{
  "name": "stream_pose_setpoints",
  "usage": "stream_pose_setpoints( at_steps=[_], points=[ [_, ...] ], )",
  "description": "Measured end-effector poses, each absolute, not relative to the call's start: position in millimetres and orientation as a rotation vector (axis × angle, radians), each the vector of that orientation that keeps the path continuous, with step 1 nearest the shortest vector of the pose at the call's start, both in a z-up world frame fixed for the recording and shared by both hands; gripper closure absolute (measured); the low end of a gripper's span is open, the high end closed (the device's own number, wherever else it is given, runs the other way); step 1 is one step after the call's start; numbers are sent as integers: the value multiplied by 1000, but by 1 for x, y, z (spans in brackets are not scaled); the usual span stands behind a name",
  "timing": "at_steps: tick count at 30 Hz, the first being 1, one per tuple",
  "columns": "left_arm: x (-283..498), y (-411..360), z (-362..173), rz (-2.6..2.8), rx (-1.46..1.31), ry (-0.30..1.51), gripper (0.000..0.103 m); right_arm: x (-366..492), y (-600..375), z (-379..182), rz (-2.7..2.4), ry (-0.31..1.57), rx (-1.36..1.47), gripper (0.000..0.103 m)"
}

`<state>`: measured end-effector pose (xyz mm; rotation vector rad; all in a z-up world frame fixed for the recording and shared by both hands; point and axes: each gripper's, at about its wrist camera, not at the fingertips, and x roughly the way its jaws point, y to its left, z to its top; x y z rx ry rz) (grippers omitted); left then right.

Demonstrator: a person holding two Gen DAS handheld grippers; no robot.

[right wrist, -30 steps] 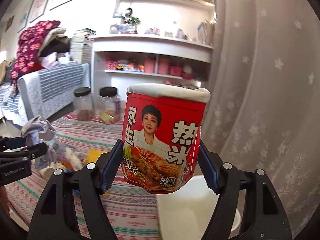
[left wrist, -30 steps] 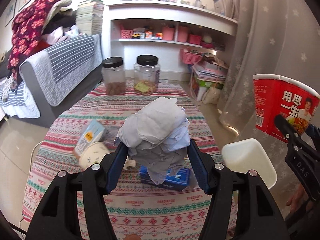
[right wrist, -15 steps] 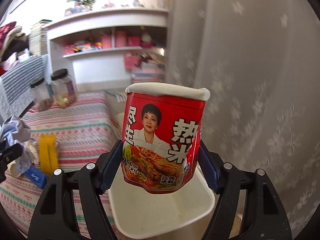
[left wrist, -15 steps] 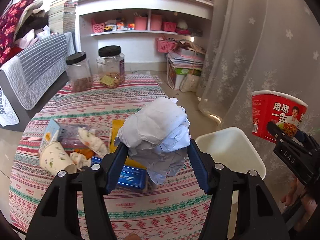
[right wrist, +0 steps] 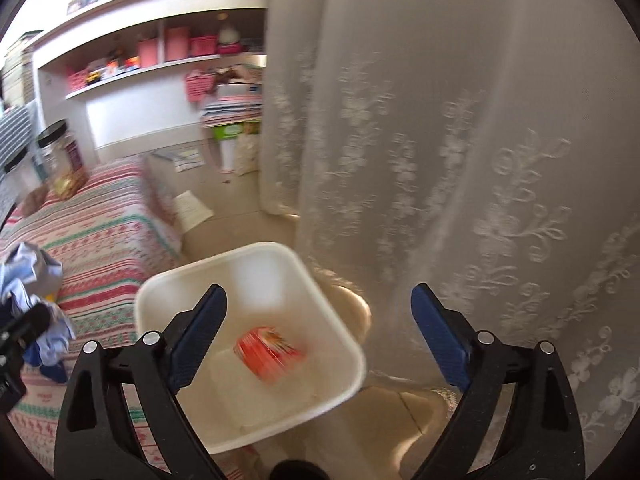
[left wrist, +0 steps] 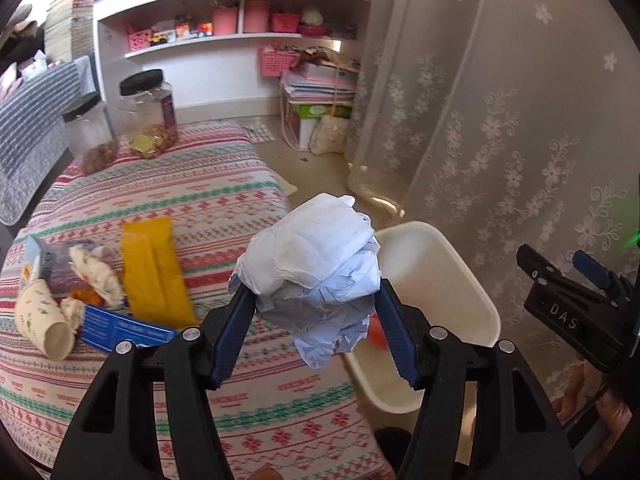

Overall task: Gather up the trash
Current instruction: 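Carry the grey tissue with the left gripper and release it into the white bin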

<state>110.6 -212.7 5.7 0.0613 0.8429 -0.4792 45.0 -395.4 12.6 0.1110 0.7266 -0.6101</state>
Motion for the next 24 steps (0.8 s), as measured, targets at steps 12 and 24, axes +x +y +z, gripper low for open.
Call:
stream_pose_setpoints(
  at_steps=[12, 24],
  points=[
    [116, -266, -15, -599, 52, 901, 40, 26, -429, 12, -714, 739, 195, 9],
    [113, -272, -18, -574, 84, 898, 22, 27, -426, 14, -725, 748, 179, 7]
  ],
)
